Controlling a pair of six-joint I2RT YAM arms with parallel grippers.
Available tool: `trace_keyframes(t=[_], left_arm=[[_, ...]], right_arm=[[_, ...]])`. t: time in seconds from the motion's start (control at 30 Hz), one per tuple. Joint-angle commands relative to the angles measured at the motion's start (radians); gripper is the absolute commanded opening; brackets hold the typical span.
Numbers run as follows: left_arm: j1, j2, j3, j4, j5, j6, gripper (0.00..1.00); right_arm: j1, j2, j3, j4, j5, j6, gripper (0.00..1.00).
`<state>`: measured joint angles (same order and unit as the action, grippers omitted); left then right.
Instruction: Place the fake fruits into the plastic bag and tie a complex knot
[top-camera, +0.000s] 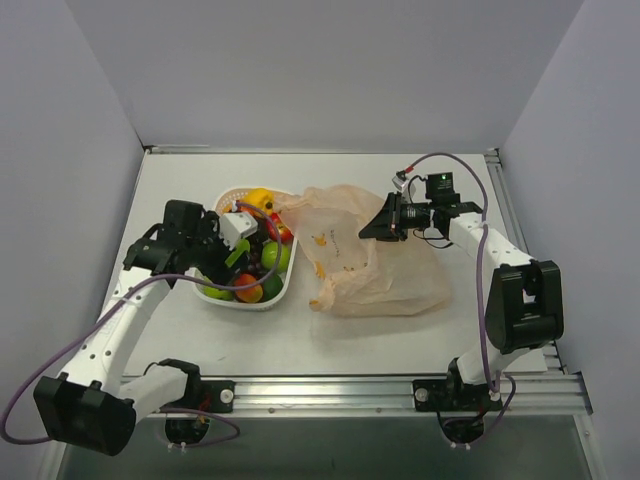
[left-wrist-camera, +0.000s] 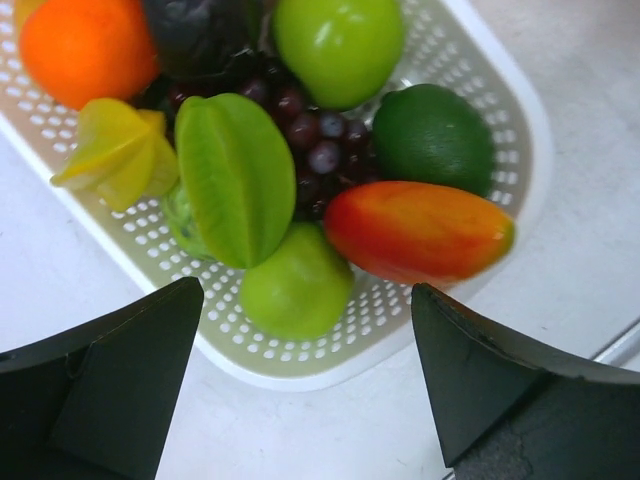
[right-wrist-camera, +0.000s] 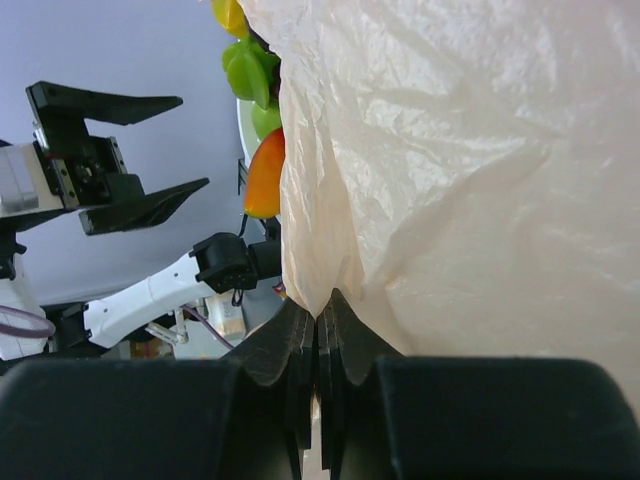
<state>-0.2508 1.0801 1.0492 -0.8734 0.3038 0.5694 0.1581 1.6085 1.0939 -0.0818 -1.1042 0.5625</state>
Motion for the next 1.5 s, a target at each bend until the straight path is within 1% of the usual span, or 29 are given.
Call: trace_keyframes(t=[0.0,0.23,0.37,0.47,0.67,0.77,0.8,0.87,0.9,1.03,1.1,1.2,1.27,1.3,1.33,1.37,1.4,1.47], left_arm=[[0.002,0.030,-0.011,0.161,-0.161,-0.085,0.97],[0.001,0.173,0.000,0.226,-0.204,-0.106,0.97],[0.002,0.253,0.051,0.228,-0.186,-0.123,0.96],[-0.004,0.273,0.055,0.228,-0.147,-0.128,0.92],[-0.019,0.336,0.040,0.231,-0.137,-0.155,0.88],[-0.019,0.348,0.046,0.228,-0.117,-0.164,0.81],[-0.021,0.342,0.048,0.228,-0.098,-0.167,0.74],[-0.021,0.316,0.058,0.223,-0.083,-0.167,0.67],[-0.021,0.305,0.063,0.218,-0.080,-0.169,0.60],[-0.022,0.236,0.103,0.172,-0.037,-0.164,0.53],[-0.034,0.187,0.129,0.151,-0.016,-0.163,0.53],[-0.074,0.147,0.172,0.142,0.056,-0.167,0.53],[-0.105,0.149,0.195,0.165,0.133,-0.190,0.55],[-0.142,0.156,0.208,0.180,0.155,-0.203,0.56],[-0.163,0.173,0.213,0.201,0.168,-0.235,0.56],[-0.185,0.187,0.215,0.262,0.181,-0.252,0.56],[-0.239,0.199,0.216,0.293,0.182,-0.270,0.56],[-0.290,0.257,0.219,0.382,0.185,-0.312,0.56]], right_arm=[[0.006,-0.007,0.037,-0.022,-0.008,-0.026,0.00],[0.012,0.004,0.040,-0.022,-0.003,-0.021,0.00],[0.014,0.001,0.041,-0.024,-0.003,-0.024,0.00],[0.012,0.005,0.044,-0.027,-0.003,-0.024,0.00],[0.014,0.014,0.052,-0.027,-0.006,-0.018,0.00],[0.014,0.016,0.054,-0.029,-0.006,-0.018,0.00],[0.012,0.016,0.055,-0.029,-0.009,-0.018,0.00],[0.012,0.011,0.054,-0.029,-0.006,-0.019,0.00],[0.011,0.011,0.054,-0.030,-0.008,-0.021,0.00],[0.012,0.010,0.055,-0.032,-0.011,-0.021,0.00],[0.012,0.014,0.055,-0.032,-0.013,-0.021,0.00],[0.012,0.018,0.061,-0.030,-0.017,-0.018,0.00],[0.014,0.019,0.064,-0.030,-0.019,-0.013,0.00],[0.014,0.018,0.069,-0.030,-0.022,-0.015,0.00],[0.014,0.018,0.072,-0.030,-0.023,-0.010,0.00],[0.014,0.016,0.073,-0.030,-0.025,-0.010,0.00],[0.011,0.014,0.077,-0.030,-0.025,-0.006,0.00],[0.009,0.008,0.075,-0.030,-0.026,-0.001,0.00]])
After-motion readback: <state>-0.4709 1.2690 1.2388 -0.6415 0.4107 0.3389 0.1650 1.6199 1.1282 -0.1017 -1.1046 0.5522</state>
